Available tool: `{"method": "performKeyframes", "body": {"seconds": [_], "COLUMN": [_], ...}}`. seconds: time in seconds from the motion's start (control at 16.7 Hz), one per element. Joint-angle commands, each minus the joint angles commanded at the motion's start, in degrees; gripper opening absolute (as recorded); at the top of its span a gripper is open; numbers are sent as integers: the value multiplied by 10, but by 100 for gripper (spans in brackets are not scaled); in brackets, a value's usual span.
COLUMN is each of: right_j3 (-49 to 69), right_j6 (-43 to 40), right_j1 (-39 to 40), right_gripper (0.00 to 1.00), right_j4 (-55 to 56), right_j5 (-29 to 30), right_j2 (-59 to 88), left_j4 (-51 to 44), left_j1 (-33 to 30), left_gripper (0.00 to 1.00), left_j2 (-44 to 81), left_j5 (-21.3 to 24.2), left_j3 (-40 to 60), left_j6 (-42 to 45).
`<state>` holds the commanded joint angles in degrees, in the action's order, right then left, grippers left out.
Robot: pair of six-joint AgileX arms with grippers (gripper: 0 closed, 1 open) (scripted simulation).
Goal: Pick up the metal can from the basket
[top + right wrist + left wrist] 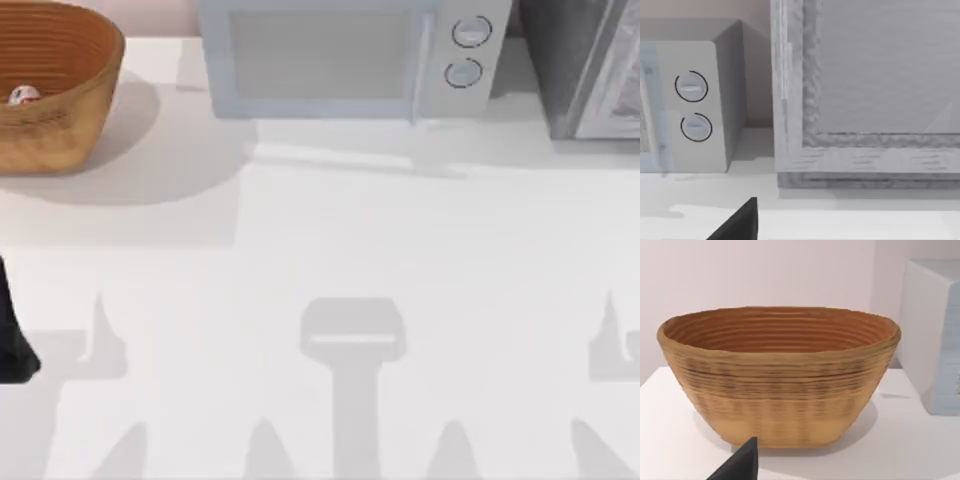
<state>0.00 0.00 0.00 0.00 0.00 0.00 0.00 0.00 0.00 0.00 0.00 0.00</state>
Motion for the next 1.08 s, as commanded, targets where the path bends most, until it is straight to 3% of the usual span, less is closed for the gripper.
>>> {"method": "performKeyframes", "body": {"seconds": [0.24,0.48,0.78,1.08], "right_j3": [0,0,0,0], "right_j6": [0,0,0,0], "right_j1": [0,0,0,0], "right_gripper": [100,100,100,100], "right_j4": [0,0,0,0], "right_j5": [0,0,0,0], "right_j2": [0,0,0,0], "left_j4": [-8,-56,-168,-318], "left_j1": [2,10,20,29], "left_gripper": [100,100,100,100], "left_j2": [14,106,316,598], "left_j5": [-1,-2,3,14], "left_j3": [15,111,336,635], "left_j6": [0,2,9,21]}}
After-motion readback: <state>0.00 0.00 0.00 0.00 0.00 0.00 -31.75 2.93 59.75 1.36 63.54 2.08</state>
